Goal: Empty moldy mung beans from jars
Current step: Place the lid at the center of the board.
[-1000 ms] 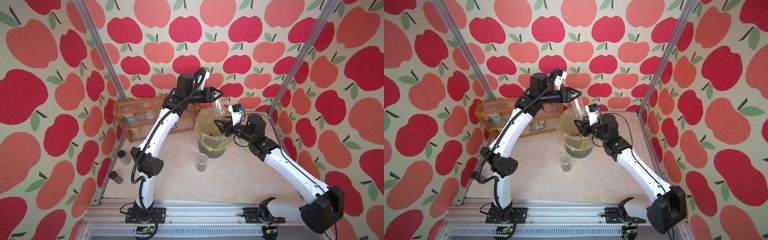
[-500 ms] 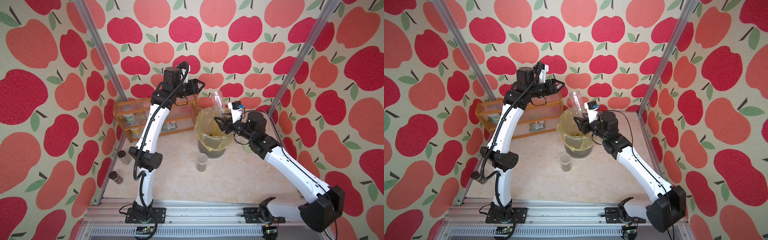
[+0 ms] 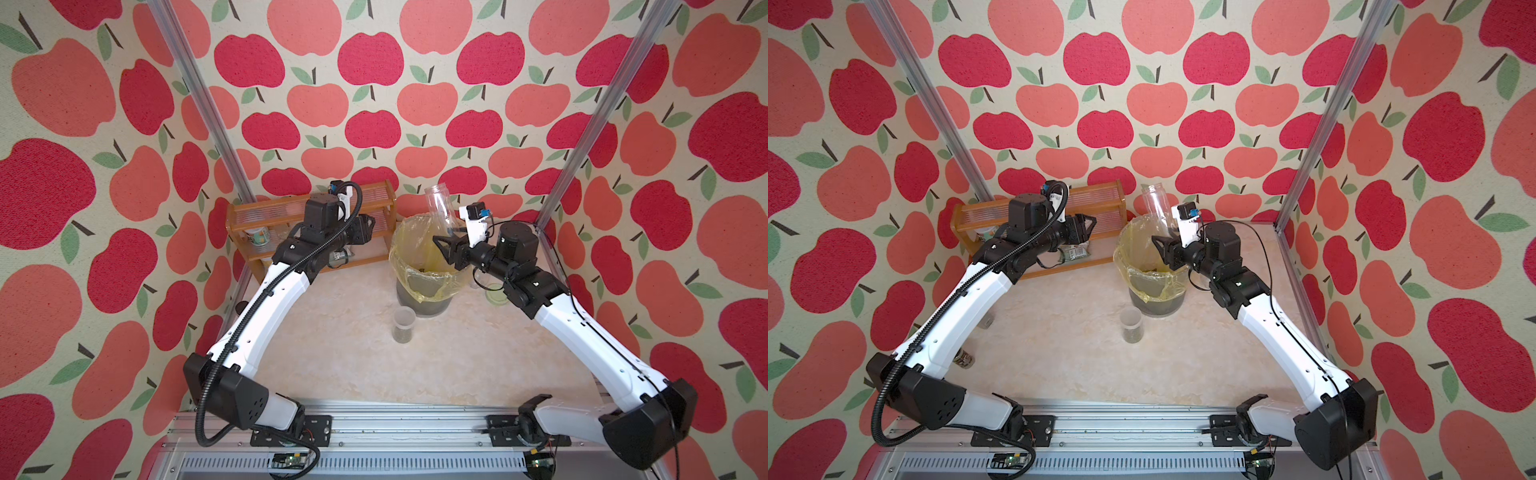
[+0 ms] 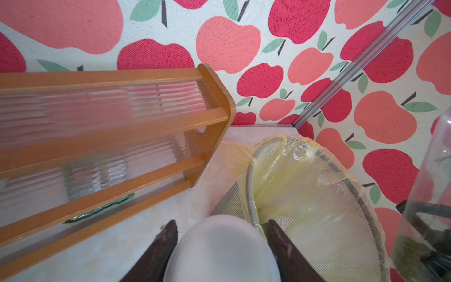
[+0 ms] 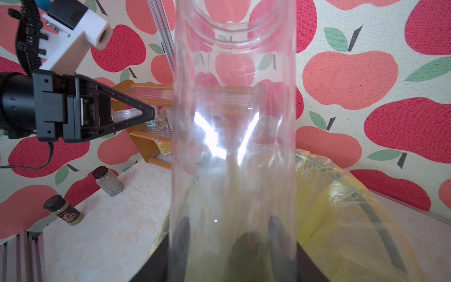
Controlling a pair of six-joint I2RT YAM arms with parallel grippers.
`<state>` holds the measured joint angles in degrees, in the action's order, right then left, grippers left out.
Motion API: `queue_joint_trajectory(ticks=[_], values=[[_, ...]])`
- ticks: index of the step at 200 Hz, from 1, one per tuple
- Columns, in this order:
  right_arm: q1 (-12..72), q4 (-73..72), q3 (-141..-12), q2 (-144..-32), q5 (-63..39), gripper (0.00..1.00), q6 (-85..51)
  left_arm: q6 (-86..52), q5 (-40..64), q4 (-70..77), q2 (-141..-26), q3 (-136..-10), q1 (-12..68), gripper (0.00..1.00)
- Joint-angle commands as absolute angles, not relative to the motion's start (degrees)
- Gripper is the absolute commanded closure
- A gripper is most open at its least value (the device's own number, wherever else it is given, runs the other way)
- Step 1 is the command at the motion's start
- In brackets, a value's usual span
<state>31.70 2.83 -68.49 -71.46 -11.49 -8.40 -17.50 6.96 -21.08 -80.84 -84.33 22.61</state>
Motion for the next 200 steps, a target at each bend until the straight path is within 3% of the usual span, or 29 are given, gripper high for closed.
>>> queue_joint_trajectory(ticks=[1, 56, 200], values=[[31.2, 4.1, -69.9, -69.4, -12.8, 0.67, -9.1, -15.1, 0.3, -11.6, -77.4, -75.8, 22.0, 0.41], [31.1, 5.2, -69.0, -67.8, -14.5, 0.67, -11.7, -18.3, 0.2, 6.3, -79.1, -58.3, 17.7, 0.40], [30.9, 6.9, -67.2, -68.5, -18.1, 0.63, -15.7, -17.2, -3.2, 17.1, -98.6, -52.1, 15.0, 0.39]])
